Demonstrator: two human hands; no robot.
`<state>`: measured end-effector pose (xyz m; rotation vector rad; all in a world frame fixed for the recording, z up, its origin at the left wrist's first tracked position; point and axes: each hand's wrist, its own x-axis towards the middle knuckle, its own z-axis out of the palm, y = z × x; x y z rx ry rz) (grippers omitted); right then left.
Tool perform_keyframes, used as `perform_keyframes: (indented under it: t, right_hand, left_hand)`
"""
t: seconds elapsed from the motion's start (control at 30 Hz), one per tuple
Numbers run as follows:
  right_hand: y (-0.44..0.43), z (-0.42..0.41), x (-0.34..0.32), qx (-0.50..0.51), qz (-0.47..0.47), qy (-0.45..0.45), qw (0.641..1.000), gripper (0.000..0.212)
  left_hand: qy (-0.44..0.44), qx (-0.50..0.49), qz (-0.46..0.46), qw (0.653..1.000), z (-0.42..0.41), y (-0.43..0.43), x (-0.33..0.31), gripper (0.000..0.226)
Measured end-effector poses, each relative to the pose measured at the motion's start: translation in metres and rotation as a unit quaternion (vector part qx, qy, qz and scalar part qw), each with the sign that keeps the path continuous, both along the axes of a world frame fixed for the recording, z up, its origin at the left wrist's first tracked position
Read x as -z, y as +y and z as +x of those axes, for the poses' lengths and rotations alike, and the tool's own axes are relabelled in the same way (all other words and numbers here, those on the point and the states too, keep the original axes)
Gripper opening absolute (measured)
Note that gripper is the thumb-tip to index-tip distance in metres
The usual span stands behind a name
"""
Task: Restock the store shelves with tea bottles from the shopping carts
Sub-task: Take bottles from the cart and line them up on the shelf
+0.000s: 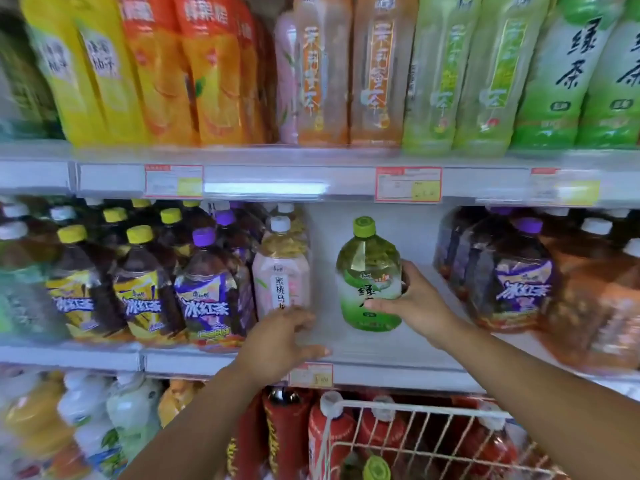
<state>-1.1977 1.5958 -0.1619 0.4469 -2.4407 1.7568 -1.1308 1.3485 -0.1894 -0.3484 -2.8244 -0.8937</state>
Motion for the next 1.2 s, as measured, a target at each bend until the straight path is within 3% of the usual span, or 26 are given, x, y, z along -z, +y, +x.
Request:
perform_keyframes:
  t: [0.1,0.2,0.37,0.67,0.93,1.07,1.13,1.2]
  right_hand:
    - [-0.012,-0.029,0.018,-0.013,-0.019,-0.028,0.999,0.072]
    - [-0.023,-0.056,0.027,0.003,-0.057,-0.060,0.997,0.084]
    - [-0.042,-0.092,0.022,0.021,-0.039,-0.068,0.997,0.072]
    - [-0.085,-0.152,0.027,0.116,0.017,-0.036,0.992,0.086]
    - [-0.097,-0.175,0.028,0.098,0.041,-0.032,0.994,0.083]
    - [-0.090,-0.153,0.021,0.079,0.065,-0.048,0.994,0.099]
    - [-0.079,-0.123,0.013,0.083,0.084,-0.030,0.992,0.089]
    - [-0.059,-0.084,0.005,0.083,0.083,0.017,0.993,0.064]
  left_hand:
    - [0.014,-0.006,-0.016,1.000,-0.008,-0.005,0.020,0.050]
    - [0.085,-0.039,-0.025,0.995,-0.011,-0.007,0.034,0.031]
    - [0.114,-0.048,-0.016,0.992,-0.009,-0.008,0.039,0.036]
    - [0.093,-0.032,-0.050,0.994,-0.018,-0.012,0.041,0.047]
    - [0.084,-0.026,-0.066,0.994,-0.019,-0.012,0.040,0.042]
    - [0.050,-0.035,-0.067,0.996,-0.018,-0.011,0.034,0.037]
    - [0.028,-0.040,-0.075,0.996,-0.017,-0.010,0.030,0.034]
    - [0.012,-0.047,-0.082,0.995,-0.015,-0.008,0.026,0.034]
